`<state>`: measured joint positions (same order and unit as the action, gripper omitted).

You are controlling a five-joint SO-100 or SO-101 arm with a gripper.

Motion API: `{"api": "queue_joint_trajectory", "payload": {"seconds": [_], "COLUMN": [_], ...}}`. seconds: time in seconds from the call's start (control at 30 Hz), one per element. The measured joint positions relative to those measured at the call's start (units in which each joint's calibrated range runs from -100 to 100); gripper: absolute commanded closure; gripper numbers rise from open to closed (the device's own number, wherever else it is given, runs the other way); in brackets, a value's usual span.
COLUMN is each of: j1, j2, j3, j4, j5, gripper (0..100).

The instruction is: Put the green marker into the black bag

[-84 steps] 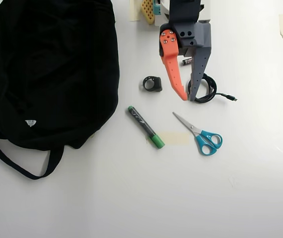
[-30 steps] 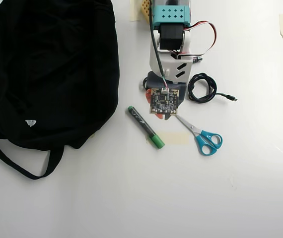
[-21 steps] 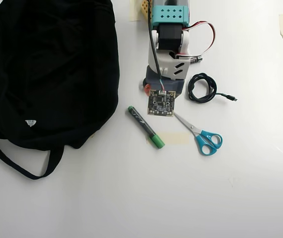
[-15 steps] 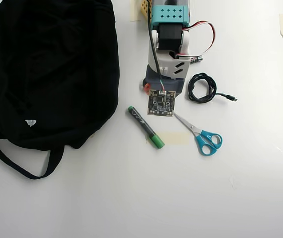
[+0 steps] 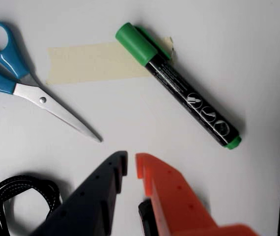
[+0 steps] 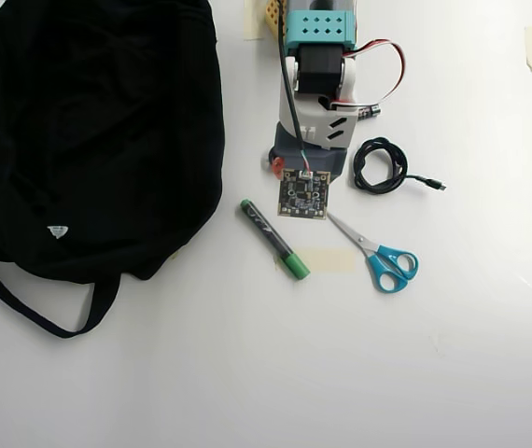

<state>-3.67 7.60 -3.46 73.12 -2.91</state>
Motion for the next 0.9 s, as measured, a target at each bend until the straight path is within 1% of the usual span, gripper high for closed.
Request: {"api": "queue_joint_trajectory", "payload": {"seconds": [0.67,0.77,0.87,0.9], "j1": [-0.37,-0.37,-0.37,-0.37], "j2": [0.00,0.00,0.00,0.00], "j3": [0.00,0.00,0.00,-0.08], "j4": [0.43,0.77,2.06,2.32], "j5": [0.00,0.00,0.15,0.73], "gripper": [96,90,80,78]}}
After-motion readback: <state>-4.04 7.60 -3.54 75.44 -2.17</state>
